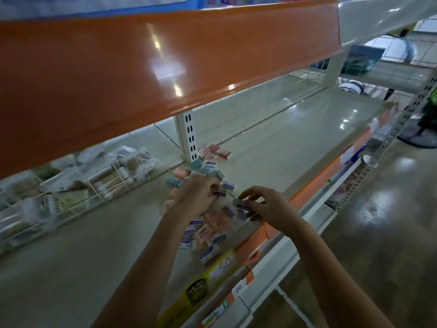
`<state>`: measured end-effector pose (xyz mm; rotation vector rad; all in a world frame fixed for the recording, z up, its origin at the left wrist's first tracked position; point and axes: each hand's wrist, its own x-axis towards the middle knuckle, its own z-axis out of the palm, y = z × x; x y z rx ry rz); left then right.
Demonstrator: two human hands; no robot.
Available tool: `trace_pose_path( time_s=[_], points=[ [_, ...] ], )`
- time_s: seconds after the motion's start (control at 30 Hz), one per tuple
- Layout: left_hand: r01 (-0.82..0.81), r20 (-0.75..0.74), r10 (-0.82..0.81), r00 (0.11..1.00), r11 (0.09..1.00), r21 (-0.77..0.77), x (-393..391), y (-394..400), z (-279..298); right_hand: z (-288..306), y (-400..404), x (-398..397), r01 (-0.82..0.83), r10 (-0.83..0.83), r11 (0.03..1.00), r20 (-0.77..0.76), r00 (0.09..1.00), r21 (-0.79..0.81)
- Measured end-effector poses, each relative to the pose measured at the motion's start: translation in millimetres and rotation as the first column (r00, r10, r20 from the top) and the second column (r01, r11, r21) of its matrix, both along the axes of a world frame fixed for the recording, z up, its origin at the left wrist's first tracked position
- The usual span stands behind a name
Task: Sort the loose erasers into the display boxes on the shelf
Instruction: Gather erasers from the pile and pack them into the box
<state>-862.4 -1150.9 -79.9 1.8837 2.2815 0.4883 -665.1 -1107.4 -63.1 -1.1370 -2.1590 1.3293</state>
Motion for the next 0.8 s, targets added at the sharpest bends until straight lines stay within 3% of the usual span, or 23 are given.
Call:
trace_pose_path(
  time_s=[0.1, 0.23, 0.3, 0.43, 0.57, 0.8],
  points=[
    [-0.057, 0.115, 0.048, 0.992, 0.995, 0.081, 3.8, -19.8, -0.6, -0.5, 6.3, -0.8, -0.043, 0.033, 0.992, -0.087, 0.996, -0.121],
    [-0.180, 0.087, 0.169, 0.982, 0.975, 0.133, 12.3, -54.2, -0.1, -5.8, 9.5, -6.2, -0.153, 0.087, 0.940, -0.217, 0.972, -0.307],
    [-0.229, 0.089, 0.217, 0.972, 0.962, 0.148, 17.8, -73.7, 0.4, -7.9, 6.0, -10.4, -0.256, 0.180, 0.911, -0.248, 0.952, -0.323],
    [-0.363, 0.043, 0.360, 0.932, 0.917, 0.166, 28.4, -119.0, 6.9, -11.6, -14.7, -30.5, -0.399, 0.340, 0.883, -0.248, 0.907, -0.249],
    [-0.473, -0.012, 0.485, 0.875, 0.858, 0.199, 30.2, -179.1, 11.7, -14.8, -53.0, -57.0, -0.571, 0.560, 0.819, -0.144, 0.816, -0.049],
    [-0.646, -0.028, 0.676, 0.737, 0.715, 0.266, 35.3, -300.9, 22.5, -9.0, -155.7, -98.9, -0.715, 0.733, 0.677, -0.070, 0.677, 0.174]
  ],
)
